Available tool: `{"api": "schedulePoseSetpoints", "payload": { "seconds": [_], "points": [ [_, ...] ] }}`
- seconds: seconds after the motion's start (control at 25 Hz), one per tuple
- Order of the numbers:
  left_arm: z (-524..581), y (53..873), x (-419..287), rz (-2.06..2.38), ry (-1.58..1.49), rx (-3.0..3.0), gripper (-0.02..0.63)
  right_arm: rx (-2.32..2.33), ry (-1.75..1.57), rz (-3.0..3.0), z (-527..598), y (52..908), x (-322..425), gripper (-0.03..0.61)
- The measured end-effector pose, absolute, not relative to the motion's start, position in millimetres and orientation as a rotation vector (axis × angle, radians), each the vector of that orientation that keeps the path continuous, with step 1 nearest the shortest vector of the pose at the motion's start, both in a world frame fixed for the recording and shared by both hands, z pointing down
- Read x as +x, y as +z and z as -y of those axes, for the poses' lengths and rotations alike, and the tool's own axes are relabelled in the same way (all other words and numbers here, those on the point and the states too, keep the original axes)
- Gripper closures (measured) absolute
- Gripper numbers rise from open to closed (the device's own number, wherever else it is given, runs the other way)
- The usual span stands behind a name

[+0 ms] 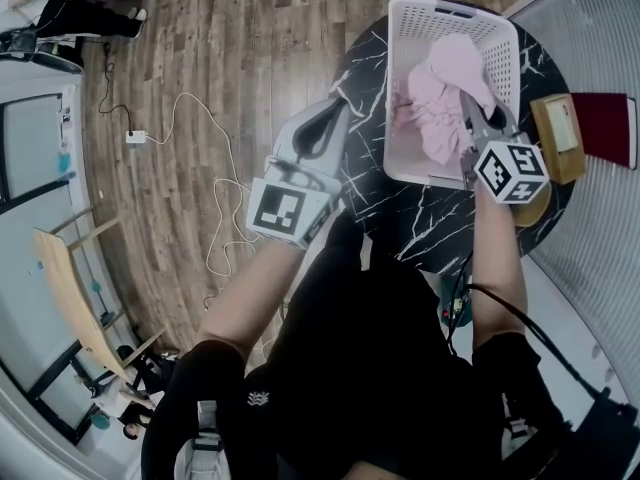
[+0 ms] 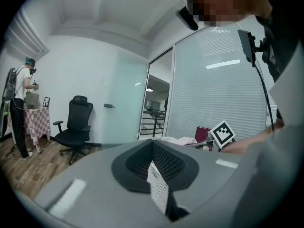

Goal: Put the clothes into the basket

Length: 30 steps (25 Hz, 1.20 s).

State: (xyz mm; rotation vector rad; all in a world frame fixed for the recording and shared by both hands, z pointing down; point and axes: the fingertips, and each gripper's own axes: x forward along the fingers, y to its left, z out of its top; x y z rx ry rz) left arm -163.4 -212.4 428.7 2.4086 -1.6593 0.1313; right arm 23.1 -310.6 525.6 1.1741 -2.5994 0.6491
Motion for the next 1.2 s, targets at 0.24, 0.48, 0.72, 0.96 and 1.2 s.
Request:
{"api": "schedulePoseSetpoints", "payload": {
  "seconds": [0.24,0.48,0.72,0.96,1.2],
  "points": [
    [214.6,429.4,-164.8,1.666,0.128,2.410,0.607,1.177,0.686,2.564,312.7,536.1,24.0,0.545],
    [214.7,427.0,-164.5,1.664,0.108,2.408,0.607,1.171,0.677,2.523,310.1,541.4,21.2,0.540],
    [212.7,427.0,-161.9,1.667,0.099,2.414,0.607,1.151,0.715,2.496,306.4,549.4,22.5,0.464],
    [208.9,430.3,-161.5,1.661,0.116,2.425,0.607,1.190,0.638,2.517,306.8,532.8,24.8,0.394],
    [204.5,423.4,-157.7,1.650,0.095,2.470,0.607,1.181,0.602,2.579,296.2,512.8,18.5,0.394]
  ]
}}
